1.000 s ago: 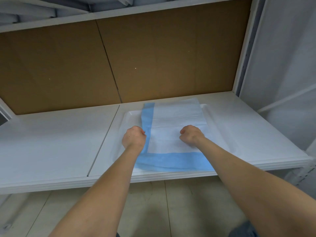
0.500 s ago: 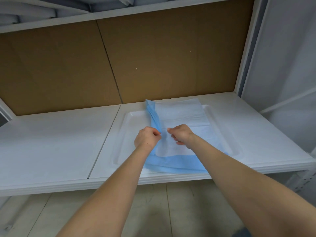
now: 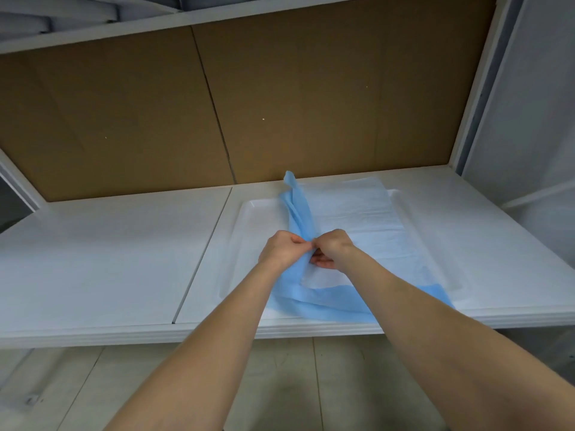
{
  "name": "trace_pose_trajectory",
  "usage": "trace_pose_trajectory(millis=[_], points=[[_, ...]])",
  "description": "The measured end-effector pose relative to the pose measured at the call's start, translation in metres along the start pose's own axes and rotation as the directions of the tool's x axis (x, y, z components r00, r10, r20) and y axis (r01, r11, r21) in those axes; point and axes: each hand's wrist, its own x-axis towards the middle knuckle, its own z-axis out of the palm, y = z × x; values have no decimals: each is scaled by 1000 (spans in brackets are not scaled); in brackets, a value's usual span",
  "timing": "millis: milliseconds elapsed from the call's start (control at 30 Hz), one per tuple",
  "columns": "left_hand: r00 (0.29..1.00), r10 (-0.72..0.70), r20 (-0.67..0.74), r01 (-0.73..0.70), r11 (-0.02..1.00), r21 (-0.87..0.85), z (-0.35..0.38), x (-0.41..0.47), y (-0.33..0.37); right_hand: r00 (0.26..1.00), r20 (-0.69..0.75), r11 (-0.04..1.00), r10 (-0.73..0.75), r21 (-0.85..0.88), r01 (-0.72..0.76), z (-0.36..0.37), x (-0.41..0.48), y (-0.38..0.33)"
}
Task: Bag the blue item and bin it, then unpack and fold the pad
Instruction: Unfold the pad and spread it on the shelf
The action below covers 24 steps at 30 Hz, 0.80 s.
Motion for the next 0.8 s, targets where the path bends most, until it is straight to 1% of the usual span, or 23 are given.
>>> trace_pose_trajectory(millis=[67,133,167,233,300,433,600,700,800], points=[[996,-53,-76,47,995,-87,-2,2,0,1000,-3,1000,3,16,-3,-2,1,1],[985,-107,-134,93,990,-108,-4,3,-1,1000,-3,1000,-6,30,6,-4,1,2],[983,-125,-131,113,989,-95,-6,3,-1,1000,-4,999,-13,34,13,-6,1,2],[985,-155,-81,149,986,-76,-8,3,-2,1000,-9,999,-24,37,24,-9,1,1],[986,-163,-44,158,982,-104,-9,3,-1,999,-8,999,-32,28,32,-13,1,2],[990,-140,-1,136,963,-231,-11,5,4,999,3,999,-51,17,50,-17,1,4],[996,-81,45,89,967,-239,-10,5,5,999,2,999,-49,15,49,-18,-2,2],[996,-76,37,82,968,-237,-9,2,7,999,-18,999,-47,11,47,-20,-3,3],[992,-126,21,127,958,-256,-9,3,8,998,-33,999,-48,6,48,-23,-3,4]])
